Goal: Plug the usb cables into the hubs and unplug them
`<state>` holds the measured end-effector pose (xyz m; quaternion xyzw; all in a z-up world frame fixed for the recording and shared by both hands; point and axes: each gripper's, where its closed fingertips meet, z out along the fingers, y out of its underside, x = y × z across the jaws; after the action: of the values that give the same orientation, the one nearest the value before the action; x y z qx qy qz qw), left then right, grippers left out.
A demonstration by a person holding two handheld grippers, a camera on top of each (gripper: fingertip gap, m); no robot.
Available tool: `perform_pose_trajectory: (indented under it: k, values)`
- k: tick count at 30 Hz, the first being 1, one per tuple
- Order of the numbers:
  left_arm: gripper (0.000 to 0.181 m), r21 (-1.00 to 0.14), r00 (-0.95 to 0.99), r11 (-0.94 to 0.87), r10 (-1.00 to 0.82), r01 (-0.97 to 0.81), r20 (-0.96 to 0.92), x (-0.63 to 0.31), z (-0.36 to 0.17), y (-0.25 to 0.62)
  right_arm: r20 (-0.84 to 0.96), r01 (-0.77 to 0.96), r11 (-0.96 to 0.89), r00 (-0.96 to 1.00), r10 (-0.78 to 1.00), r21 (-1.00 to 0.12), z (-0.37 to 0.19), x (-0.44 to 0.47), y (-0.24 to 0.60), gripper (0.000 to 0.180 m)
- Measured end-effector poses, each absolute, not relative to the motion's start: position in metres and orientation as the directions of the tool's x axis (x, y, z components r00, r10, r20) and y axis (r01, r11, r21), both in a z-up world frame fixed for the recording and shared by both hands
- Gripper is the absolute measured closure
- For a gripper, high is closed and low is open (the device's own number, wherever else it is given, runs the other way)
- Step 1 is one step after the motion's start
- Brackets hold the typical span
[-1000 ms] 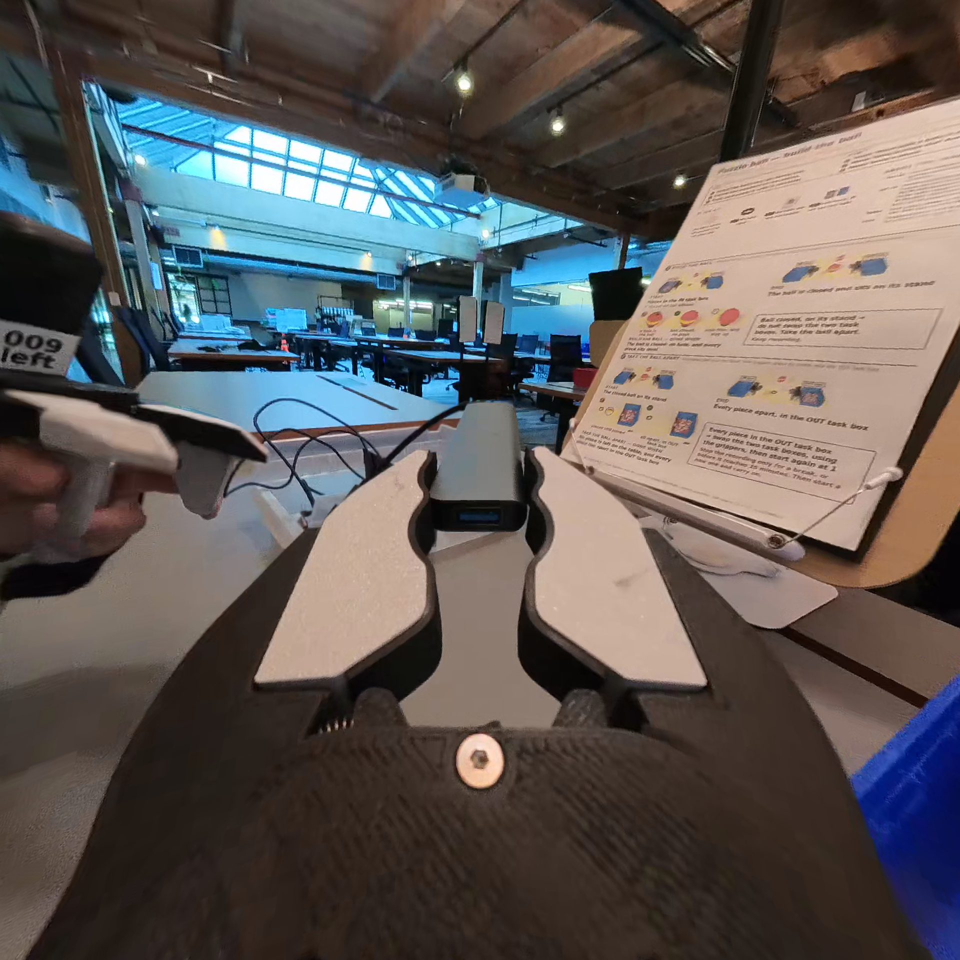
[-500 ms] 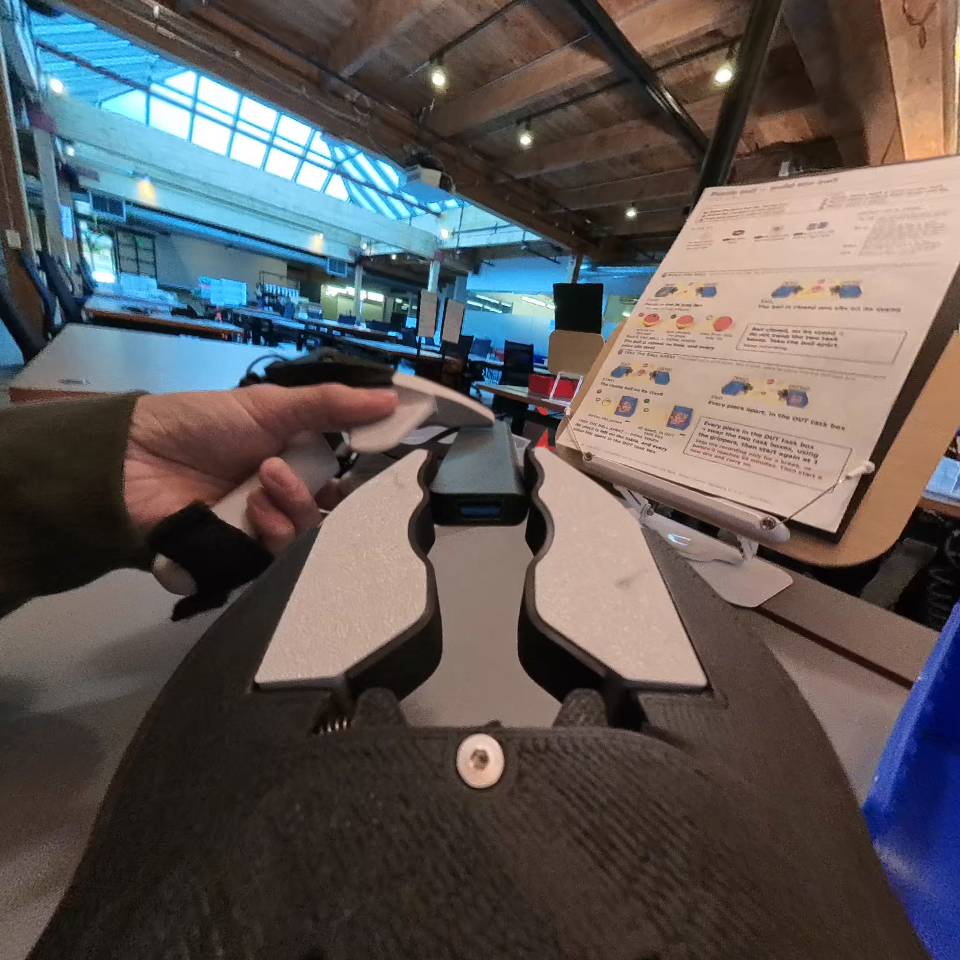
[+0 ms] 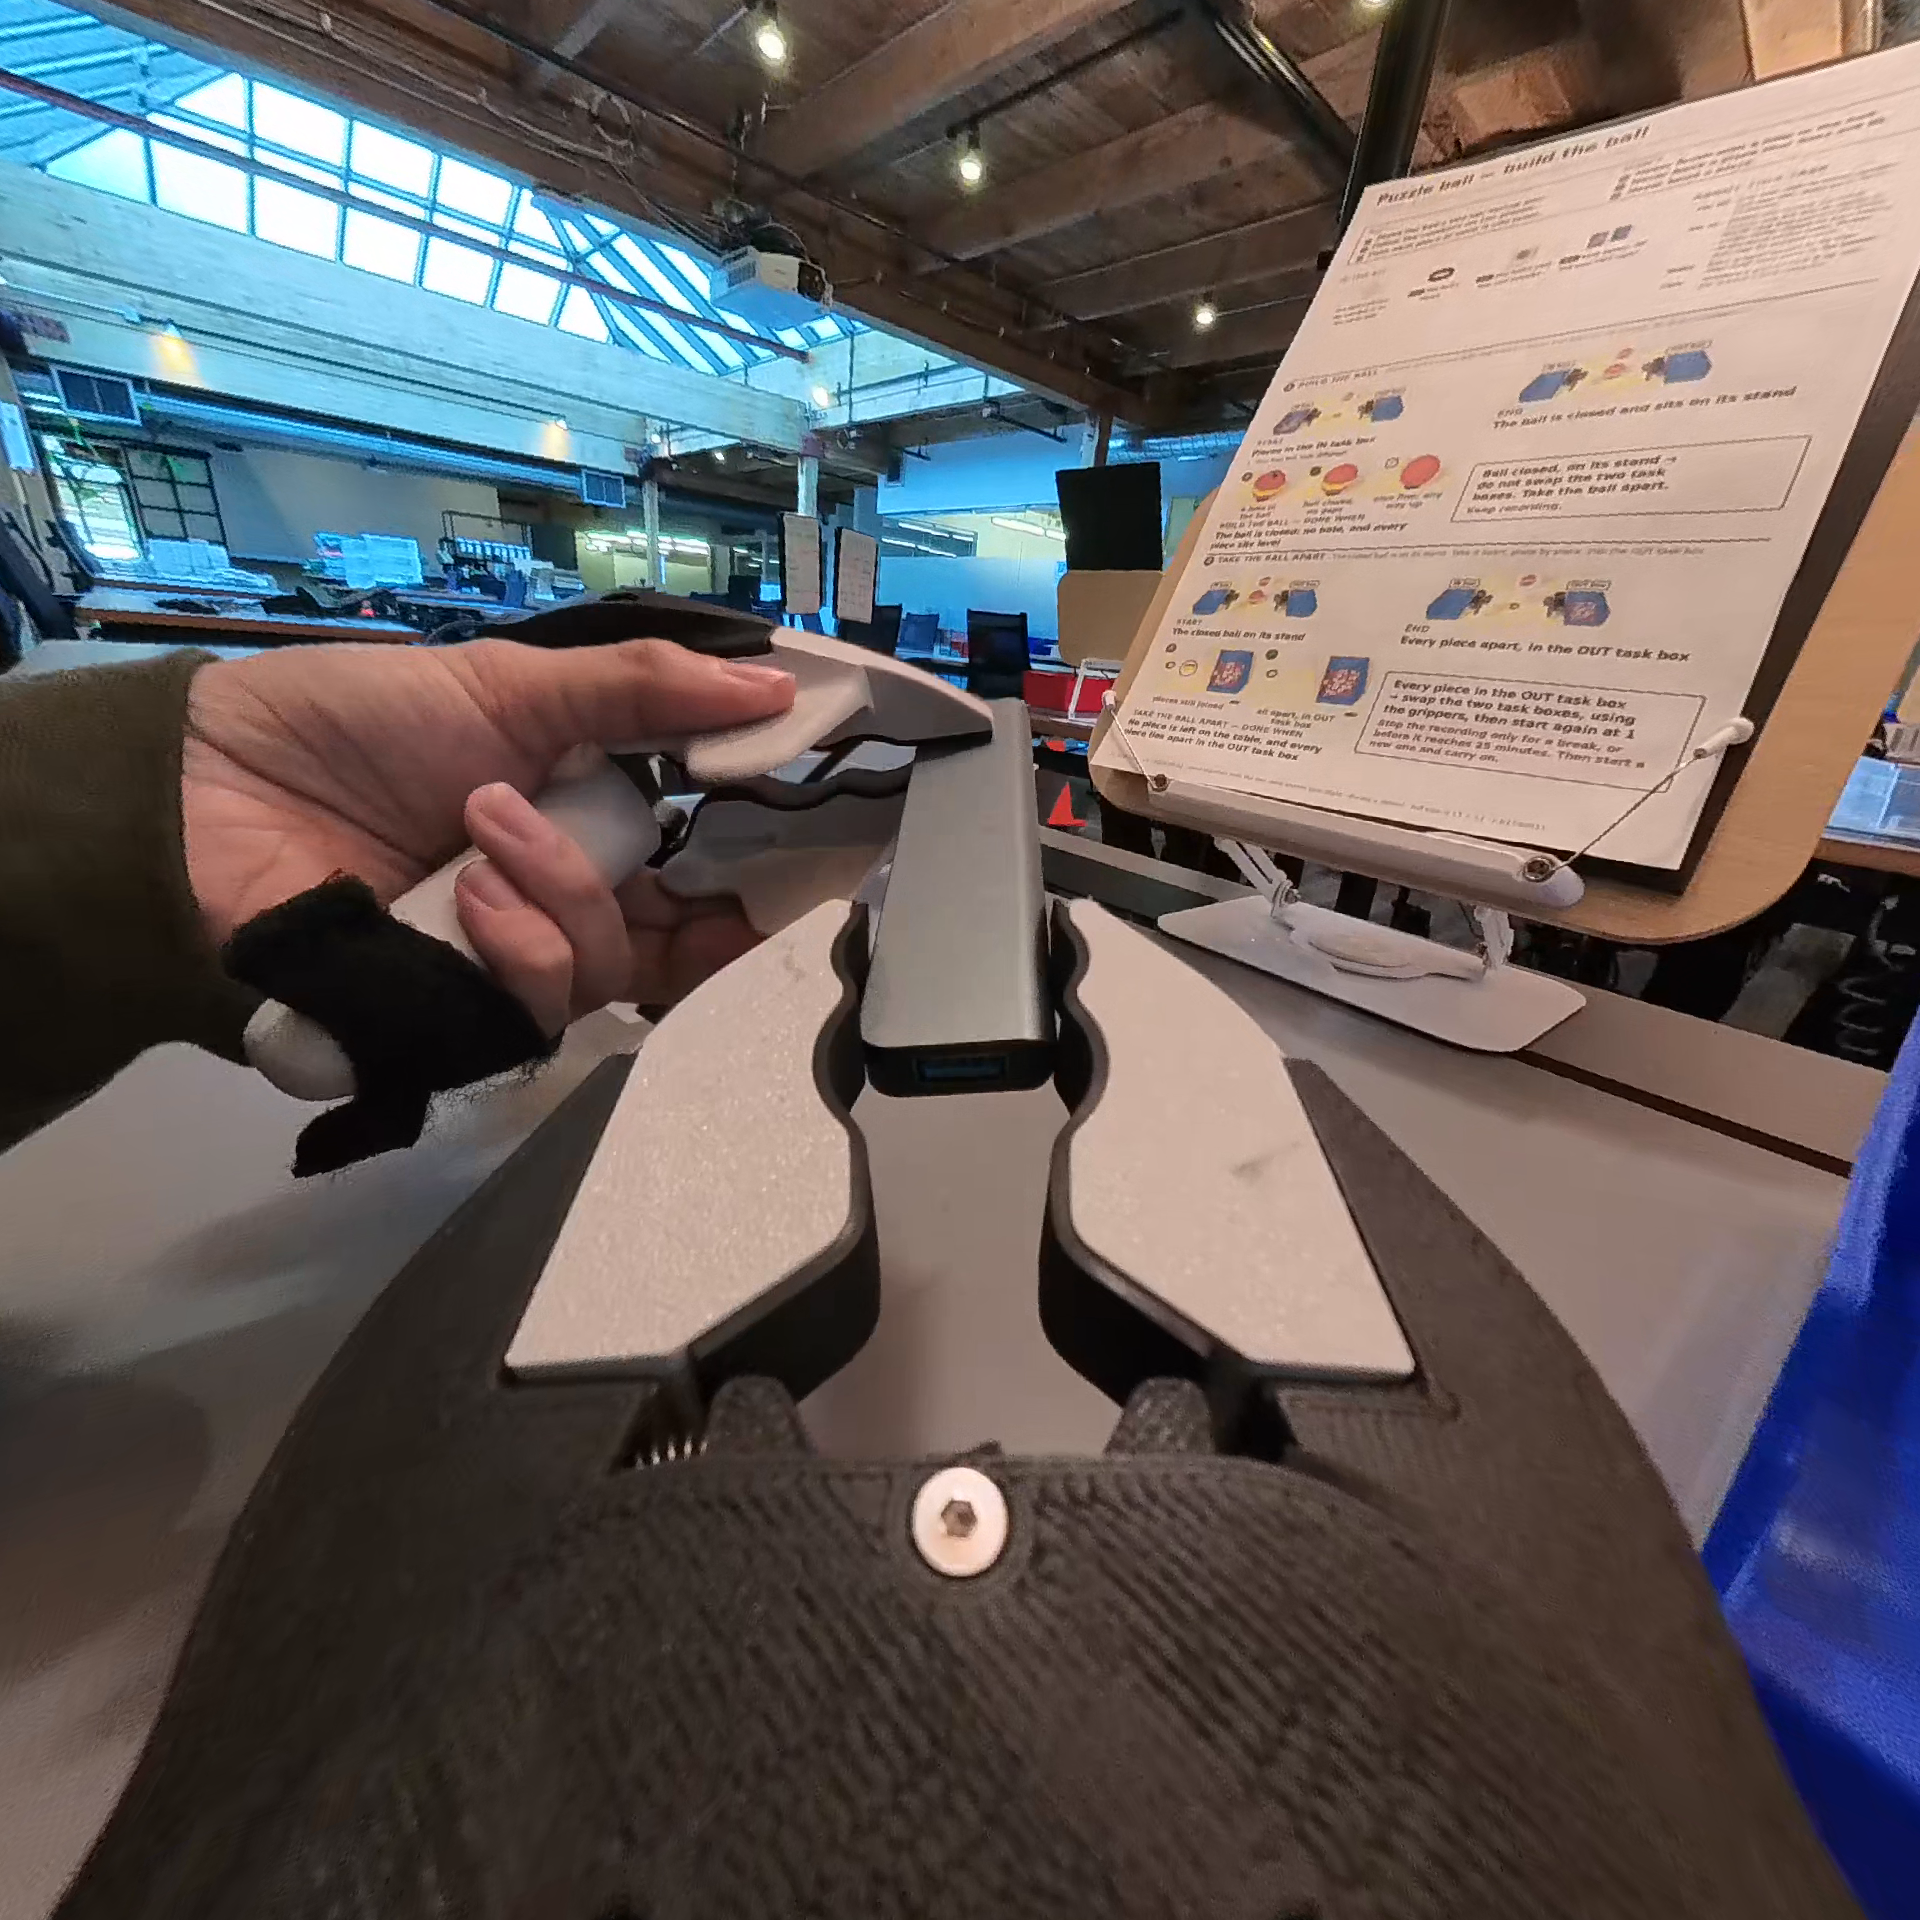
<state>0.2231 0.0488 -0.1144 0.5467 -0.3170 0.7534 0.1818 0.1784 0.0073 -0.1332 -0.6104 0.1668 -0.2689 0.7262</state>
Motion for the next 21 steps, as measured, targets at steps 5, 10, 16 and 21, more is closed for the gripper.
perform_pose_trajectory:
  k: [5, 10, 16, 21]
  values:
    - [0.171, -0.279, -0.321, -0.736, -0.088, -0.617, 0.943, 0.222, -0.114, 0.043, 0.074, 0.184, 0.123, 0.796, -0.601, -0.975, -0.132, 0.181, 0.006, 0.143]
    - [0.172, -0.297, -0.322, -0.746, -0.117, -0.596, 0.94, 0.221, -0.111, 0.038, 0.099, 0.192, 0.087, 0.783, -0.614, -0.978, -0.135, 0.181, 0.009, 0.144]
    - [0.172, -0.319, -0.314, -0.736, -0.152, -0.597, 0.937, 0.218, -0.11, 0.032, 0.122, 0.205, 0.053, 0.752, -0.648, -0.977, -0.137, 0.184, 0.009, 0.143]
    - [0.171, -0.368, -0.327, -0.723, -0.206, -0.584, 0.922, 0.218, -0.112, 0.028, 0.129, 0.194, 0.027, 0.744, -0.655, -0.981, -0.14, 0.185, 0.008, 0.144]
